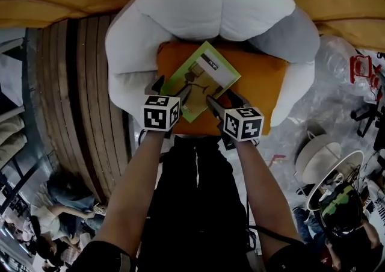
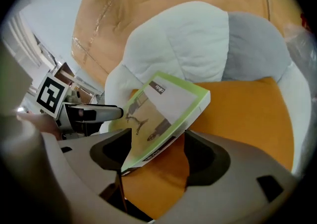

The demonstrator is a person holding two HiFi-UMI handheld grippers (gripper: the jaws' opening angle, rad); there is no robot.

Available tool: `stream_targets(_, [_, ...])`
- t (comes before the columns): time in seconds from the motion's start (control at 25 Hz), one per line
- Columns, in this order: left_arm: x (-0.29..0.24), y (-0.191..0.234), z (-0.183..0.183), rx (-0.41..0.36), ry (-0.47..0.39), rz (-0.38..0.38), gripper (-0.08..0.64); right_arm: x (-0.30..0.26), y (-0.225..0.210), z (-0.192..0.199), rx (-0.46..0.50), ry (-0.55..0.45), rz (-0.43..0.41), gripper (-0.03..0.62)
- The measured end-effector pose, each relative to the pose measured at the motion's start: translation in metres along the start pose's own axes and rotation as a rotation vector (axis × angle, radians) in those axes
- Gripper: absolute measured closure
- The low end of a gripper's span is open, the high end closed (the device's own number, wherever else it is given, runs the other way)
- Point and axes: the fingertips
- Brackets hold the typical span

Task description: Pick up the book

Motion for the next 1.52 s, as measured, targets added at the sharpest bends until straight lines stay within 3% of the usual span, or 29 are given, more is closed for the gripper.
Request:
stream_targets(0.24, [-0.028, -0.009, 0.007, -0.027, 0.047, 0.052, 0.186, -0.02, -0.013, 0.004, -0.2, -0.071, -0.107, 0.275])
stream_targets(0.44, [-0.033, -0.02, 0.009, -0.056, 0.049, 0.103, 0.187, -0.026, -0.016, 0.004, -0.251, -0.128, -0.15, 0.276])
stream_targets(0.56, [-0.032, -0.029, 0.01, -0.043, 0.042, 0.116, 0.187, -0.014, -0.018, -0.001, -0.368, -0.209, -0.246, 0.278])
stream_targets(0.68, [-0.026, -0.032, 0.017, -0.011, 0.05, 0.129, 0.187, -0.003, -0.015, -0.001, -0.418, -0.238, -0.349, 0.293])
stream_targets(0.8, [-0.017, -0.032, 0.023, 0.017, 0.059, 0.136, 0.187, 0.005, -0.009, 0.003, -0.429, -0.237, -0.388, 0.308])
stream_targets(0.88, [-0.008, -0.034, 0.023, 0.034, 0.054, 0.148, 0.187, 0.013, -0.007, 0.004, -0.429, -0.241, -0.394, 0.397])
stream_targets(0.92, [-0.003, -0.037, 0.022, 0.04, 0.049, 0.154, 0.187, 0.018, -0.005, 0.004, -0.42, -0.243, -0.395, 0.41])
stream_targets(1.08, [0.027, -0.046, 0.01, 0.042, 0.019, 0.17, 0.187, 0.044, 0.017, -0.006, -0.389, -0.267, -0.425, 0.417])
stream_targets(1.32, [0.096, -0.078, -0.032, -0.006, -0.05, 0.186, 0.187, 0.113, 0.059, -0.036, -0.355, -0.344, -0.432, 0.423])
stream_targets(1.52, [0.162, -0.105, -0.099, -0.048, -0.157, 0.201, 0.188, 0.179, 0.102, -0.093, -0.258, -0.412, -0.44, 0.423])
Point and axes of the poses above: the fingertips, and each gripper's own axes: x backward along the fingers, y to its left, z out of its underside, and after that the axes turned 10 degrees about -z, right-handed
